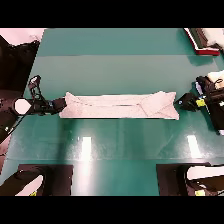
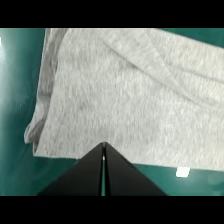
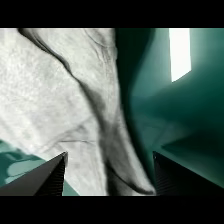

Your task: Fold the shirts.

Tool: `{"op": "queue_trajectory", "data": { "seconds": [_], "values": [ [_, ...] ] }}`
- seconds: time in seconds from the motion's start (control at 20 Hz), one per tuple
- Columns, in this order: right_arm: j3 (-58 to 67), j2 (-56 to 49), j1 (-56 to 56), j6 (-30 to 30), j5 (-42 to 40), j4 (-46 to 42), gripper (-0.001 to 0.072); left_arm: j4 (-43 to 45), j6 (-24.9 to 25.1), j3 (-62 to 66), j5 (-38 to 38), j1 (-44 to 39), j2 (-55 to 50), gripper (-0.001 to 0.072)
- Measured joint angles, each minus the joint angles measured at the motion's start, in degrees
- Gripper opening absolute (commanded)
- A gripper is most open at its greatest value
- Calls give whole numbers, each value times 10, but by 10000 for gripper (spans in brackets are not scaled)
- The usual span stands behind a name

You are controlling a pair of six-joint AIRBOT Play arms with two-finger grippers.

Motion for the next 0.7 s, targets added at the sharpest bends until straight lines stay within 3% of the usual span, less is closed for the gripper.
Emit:
{"op": "queue_trajectory", "data": {
  "seconds": [0.25,0.35,0.45,0.7],
  "values": [
    [0,-34,33,-18,-1,21,534,-30,29,0,-21,0,0,23],
    [0,-41,49,-30,-15,33,302,-43,35,0,-24,0,0,22],
    [-2,-45,61,-45,-28,47,23,-57,43,0,-26,0,0,22],
    [-1,-39,70,-76,-35,88,15,-121,80,1,-11,-3,0,21]
  ]
}}
